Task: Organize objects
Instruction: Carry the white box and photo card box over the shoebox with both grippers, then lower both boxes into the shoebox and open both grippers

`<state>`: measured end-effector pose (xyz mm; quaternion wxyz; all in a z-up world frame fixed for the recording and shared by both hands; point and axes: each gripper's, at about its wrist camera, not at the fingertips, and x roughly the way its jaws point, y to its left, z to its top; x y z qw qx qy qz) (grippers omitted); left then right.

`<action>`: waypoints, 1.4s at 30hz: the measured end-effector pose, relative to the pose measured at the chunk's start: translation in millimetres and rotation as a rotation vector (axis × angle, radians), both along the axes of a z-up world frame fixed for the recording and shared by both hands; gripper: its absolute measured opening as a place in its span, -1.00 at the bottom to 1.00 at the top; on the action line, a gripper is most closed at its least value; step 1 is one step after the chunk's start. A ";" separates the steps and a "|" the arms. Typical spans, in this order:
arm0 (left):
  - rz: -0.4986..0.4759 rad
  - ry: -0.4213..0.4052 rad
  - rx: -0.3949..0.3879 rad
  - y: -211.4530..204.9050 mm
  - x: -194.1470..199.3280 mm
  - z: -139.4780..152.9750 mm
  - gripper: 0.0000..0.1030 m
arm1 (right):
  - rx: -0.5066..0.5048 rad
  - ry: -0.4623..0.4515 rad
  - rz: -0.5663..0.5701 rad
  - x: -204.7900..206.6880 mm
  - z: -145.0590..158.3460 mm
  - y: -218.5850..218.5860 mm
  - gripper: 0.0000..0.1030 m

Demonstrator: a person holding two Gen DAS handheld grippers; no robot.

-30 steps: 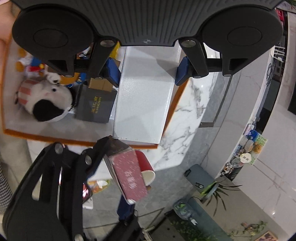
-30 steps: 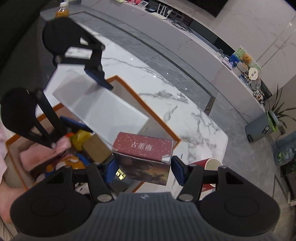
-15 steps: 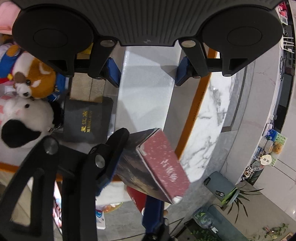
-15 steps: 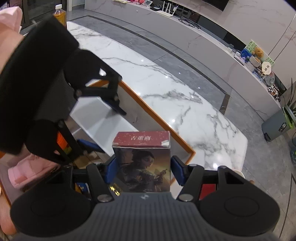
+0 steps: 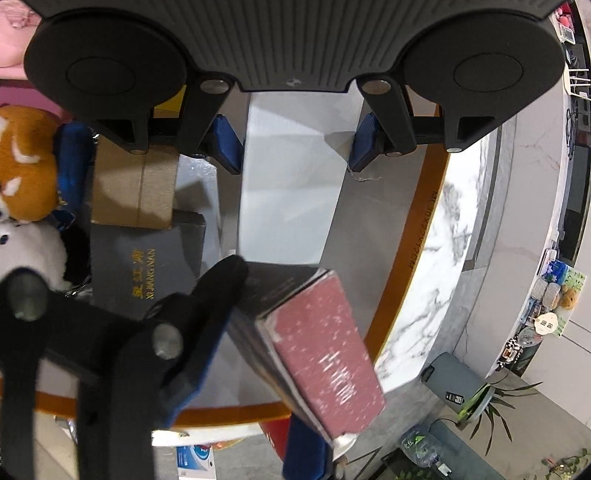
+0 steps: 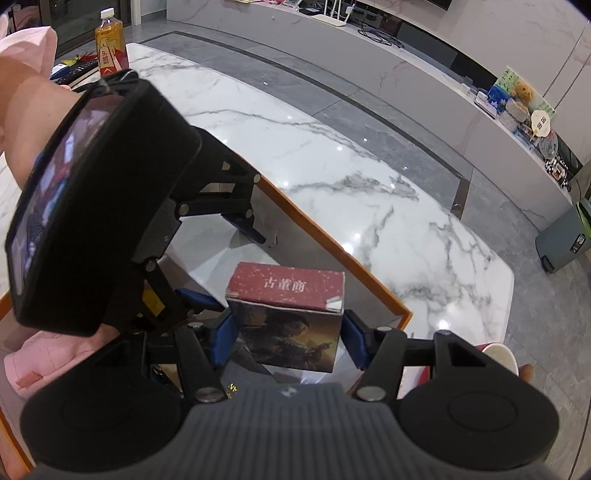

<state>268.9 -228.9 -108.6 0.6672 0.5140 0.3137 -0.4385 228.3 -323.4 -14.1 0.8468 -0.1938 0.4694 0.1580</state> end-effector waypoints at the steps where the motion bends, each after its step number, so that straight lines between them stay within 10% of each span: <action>1: 0.007 0.013 0.000 -0.5 2.6 0.5 0.42 | 0.002 0.004 -0.003 0.0 -0.8 -0.2 0.20; 42: 0.033 0.022 0.000 7.4 3.5 11.2 0.27 | 0.056 0.035 -0.107 5.6 -4.9 -14.5 0.20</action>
